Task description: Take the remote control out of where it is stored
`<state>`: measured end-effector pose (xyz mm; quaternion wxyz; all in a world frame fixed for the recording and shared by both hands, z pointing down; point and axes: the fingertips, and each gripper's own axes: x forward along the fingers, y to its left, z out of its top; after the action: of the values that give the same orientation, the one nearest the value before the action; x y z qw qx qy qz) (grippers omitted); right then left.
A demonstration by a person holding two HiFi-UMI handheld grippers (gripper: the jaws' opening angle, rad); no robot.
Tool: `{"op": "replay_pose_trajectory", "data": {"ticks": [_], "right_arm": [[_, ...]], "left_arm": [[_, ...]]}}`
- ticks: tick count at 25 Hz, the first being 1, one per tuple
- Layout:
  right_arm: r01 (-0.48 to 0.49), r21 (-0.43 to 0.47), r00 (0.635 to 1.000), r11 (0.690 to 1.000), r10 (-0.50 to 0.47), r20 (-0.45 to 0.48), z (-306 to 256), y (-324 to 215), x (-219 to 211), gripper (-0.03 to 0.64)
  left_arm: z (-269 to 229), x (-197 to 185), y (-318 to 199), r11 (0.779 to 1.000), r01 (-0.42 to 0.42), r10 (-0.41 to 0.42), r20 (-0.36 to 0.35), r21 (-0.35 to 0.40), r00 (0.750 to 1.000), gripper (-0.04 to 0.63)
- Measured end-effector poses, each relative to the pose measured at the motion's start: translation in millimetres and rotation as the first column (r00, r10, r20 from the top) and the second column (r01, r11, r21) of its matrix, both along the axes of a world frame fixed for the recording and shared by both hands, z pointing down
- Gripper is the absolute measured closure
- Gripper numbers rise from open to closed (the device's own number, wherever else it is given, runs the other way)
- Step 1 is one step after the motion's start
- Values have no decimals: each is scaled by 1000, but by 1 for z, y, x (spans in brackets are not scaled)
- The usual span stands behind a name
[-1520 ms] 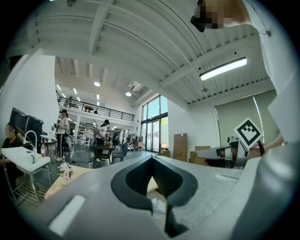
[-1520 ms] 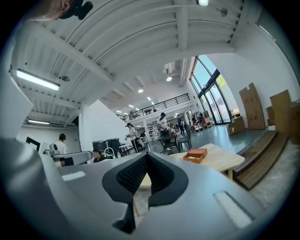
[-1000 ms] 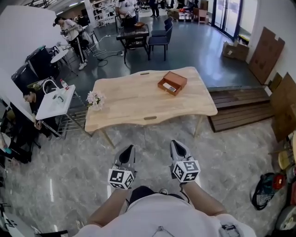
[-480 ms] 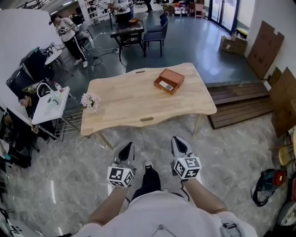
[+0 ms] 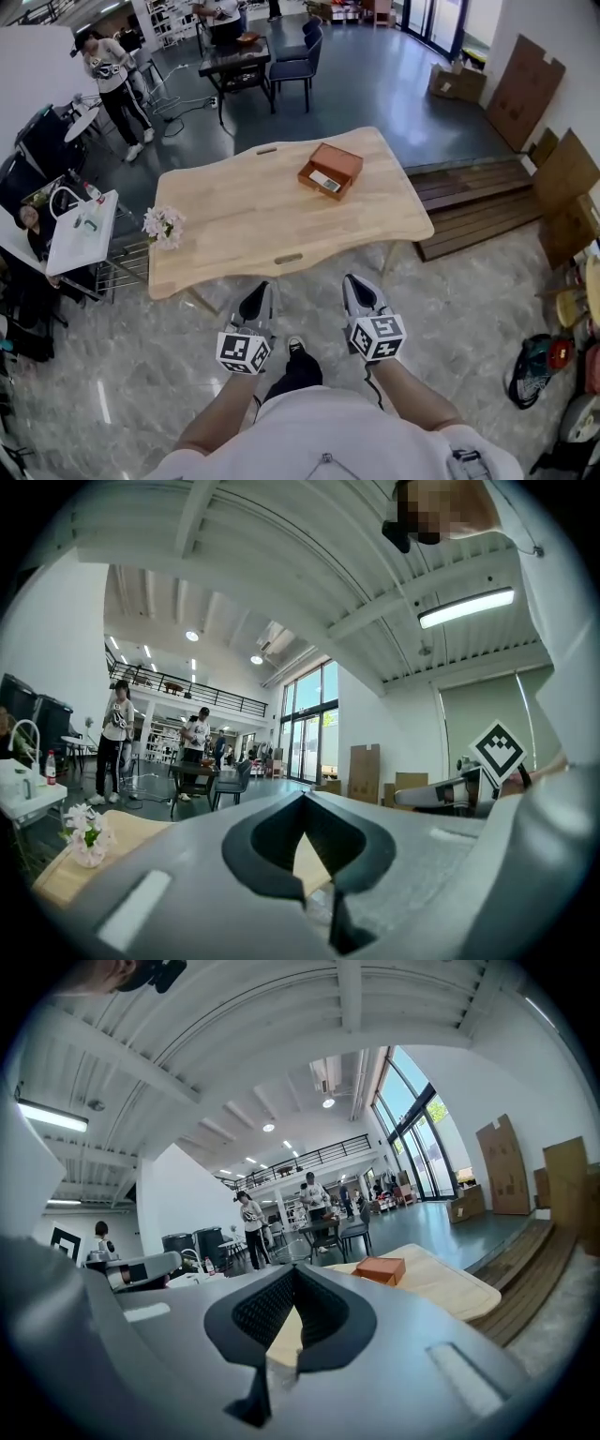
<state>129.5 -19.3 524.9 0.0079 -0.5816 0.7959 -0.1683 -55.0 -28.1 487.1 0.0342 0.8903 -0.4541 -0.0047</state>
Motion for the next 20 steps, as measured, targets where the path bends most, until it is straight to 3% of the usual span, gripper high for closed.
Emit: {"op": "replay_pose_trajectory", "data": {"ticks": [12,20], "right_arm": [[-27,-5,999,1000,27,-41,-8,-125,-27,589],[-62,9,996,998,62,-67,-16,-185,-39,589]], "left_arm": [[6,-7,-130,992,-121,120,-9,-28,993,594],[2,-5,-192,977,-213,212,-19,-4,977,594]]}}
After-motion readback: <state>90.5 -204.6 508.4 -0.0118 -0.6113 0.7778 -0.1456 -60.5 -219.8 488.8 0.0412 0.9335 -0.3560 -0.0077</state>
